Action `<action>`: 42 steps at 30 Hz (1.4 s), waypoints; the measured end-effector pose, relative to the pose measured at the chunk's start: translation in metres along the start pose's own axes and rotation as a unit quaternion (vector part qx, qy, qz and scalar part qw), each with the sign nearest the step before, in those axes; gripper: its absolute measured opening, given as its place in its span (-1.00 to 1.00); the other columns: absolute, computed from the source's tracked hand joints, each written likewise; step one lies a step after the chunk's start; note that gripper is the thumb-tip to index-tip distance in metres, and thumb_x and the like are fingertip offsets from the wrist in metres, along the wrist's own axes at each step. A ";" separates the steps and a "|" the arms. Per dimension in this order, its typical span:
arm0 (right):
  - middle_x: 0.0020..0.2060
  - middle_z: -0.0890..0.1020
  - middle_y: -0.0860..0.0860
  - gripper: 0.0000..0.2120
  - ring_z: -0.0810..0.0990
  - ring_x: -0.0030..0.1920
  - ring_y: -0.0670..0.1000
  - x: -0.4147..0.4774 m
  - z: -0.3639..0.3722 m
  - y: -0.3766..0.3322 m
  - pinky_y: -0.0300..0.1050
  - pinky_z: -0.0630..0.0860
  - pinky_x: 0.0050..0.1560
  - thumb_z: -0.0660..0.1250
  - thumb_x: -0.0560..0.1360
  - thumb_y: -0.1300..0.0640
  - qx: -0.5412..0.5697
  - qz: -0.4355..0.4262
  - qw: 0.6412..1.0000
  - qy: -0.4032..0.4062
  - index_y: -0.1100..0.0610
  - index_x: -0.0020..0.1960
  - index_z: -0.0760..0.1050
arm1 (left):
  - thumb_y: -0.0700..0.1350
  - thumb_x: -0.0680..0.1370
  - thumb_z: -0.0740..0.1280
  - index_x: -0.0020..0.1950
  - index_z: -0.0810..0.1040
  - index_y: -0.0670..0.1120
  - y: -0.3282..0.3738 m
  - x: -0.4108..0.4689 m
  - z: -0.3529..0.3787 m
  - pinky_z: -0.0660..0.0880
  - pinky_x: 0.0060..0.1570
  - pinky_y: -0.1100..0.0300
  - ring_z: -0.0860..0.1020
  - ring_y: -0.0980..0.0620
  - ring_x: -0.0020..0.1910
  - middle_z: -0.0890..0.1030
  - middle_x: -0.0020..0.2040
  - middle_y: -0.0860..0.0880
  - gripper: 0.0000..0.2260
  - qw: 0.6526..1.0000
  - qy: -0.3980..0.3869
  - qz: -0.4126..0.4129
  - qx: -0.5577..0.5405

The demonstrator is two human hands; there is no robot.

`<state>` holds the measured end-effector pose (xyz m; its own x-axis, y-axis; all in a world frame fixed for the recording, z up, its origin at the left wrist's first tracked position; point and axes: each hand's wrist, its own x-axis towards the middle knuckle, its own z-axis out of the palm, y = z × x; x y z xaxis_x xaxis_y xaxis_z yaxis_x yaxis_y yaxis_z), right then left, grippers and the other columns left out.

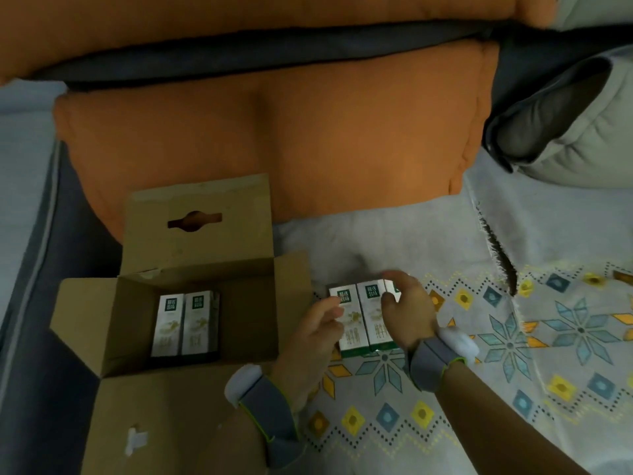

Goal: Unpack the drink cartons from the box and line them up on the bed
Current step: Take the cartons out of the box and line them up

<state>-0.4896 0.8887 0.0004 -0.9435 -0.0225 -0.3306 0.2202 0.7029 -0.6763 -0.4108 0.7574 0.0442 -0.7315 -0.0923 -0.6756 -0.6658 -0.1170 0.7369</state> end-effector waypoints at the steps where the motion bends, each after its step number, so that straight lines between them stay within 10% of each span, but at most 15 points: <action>1: 0.18 0.53 0.15 -0.67 0.51 0.16 0.14 -0.005 -0.001 -0.013 -0.27 0.34 0.08 0.21 0.47 0.33 0.016 -0.025 0.999 0.023 0.15 0.20 0.49 | -0.21 0.59 0.17 0.16 0.44 0.06 0.003 -0.008 -0.009 0.52 -0.12 0.43 0.49 0.20 0.05 0.51 0.15 0.09 -0.78 1.000 0.010 0.005 -0.008; 5: 0.12 0.54 0.12 -0.70 0.51 0.00 0.01 -0.022 0.000 -0.067 -0.24 0.39 0.04 0.24 0.45 0.35 0.073 -0.118 0.989 0.058 0.15 0.13 0.53 | -0.23 0.59 0.17 0.05 0.50 0.11 0.002 -0.031 -0.054 0.42 0.27 0.07 0.49 0.03 0.18 0.54 0.12 0.05 -0.75 0.997 0.077 0.010 -0.018; 11: 0.01 0.61 0.15 -0.71 0.54 0.01 0.02 -0.048 0.042 -0.138 -0.23 0.41 0.08 0.27 0.40 0.40 0.113 -0.200 0.973 -0.004 0.21 0.07 0.56 | -0.33 0.57 0.18 -0.01 0.54 0.00 -0.007 -0.053 -0.126 0.45 0.07 0.19 0.53 0.08 0.02 0.57 0.00 0.01 -0.75 0.986 0.147 -0.002 -0.082; 20: 0.19 0.54 0.12 -0.75 0.53 0.16 0.13 -0.087 0.150 -0.165 -0.20 0.40 0.07 0.26 0.50 0.22 0.029 -0.133 0.975 -0.177 0.10 0.17 0.50 | -0.27 0.57 0.18 -0.02 0.54 0.03 -0.012 -0.082 -0.201 0.45 0.21 0.07 0.50 -0.03 0.13 0.53 0.14 -0.03 -0.77 0.981 0.181 0.005 -0.065; 27: 0.25 0.50 0.17 -0.67 0.50 0.20 0.18 -0.084 0.210 -0.168 -0.08 0.42 0.15 0.24 0.52 0.21 -0.055 -0.075 0.978 -0.189 0.17 0.28 0.40 | -0.33 0.58 0.14 0.23 0.47 -0.26 -0.025 -0.092 -0.245 0.47 0.16 0.10 0.47 -0.11 0.22 0.49 0.25 -0.19 -0.74 0.980 0.184 0.019 -0.080; 32: 0.32 0.39 0.17 -0.50 0.50 0.17 0.23 -0.075 0.250 -0.161 -0.06 0.50 -0.01 0.26 0.51 0.12 -0.122 -0.025 0.965 -0.231 0.09 0.41 0.22 | -0.34 0.59 0.11 0.28 0.42 -0.29 -0.036 -0.080 -0.263 0.46 -0.16 0.49 0.45 -0.03 0.17 0.46 0.30 -0.23 -0.72 0.980 0.179 0.019 -0.080; 42: 0.23 0.33 0.22 -0.29 0.46 0.13 0.30 -0.059 0.303 -0.156 0.04 0.48 0.12 0.32 0.44 0.13 -0.186 0.016 0.956 -0.224 0.05 0.47 0.04 | -0.22 0.61 0.14 0.21 0.46 -0.11 -0.056 -0.051 -0.285 0.40 0.04 0.30 0.46 0.04 0.13 0.50 0.16 -0.06 -0.78 0.984 0.165 -0.010 -0.071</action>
<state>-0.3937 0.5647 -0.0742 -0.7183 -0.2415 -0.6525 0.0647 0.9106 -0.4082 -0.2946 0.4873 0.0308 -0.6148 -0.4018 -0.6786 -0.6354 -0.2574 0.7281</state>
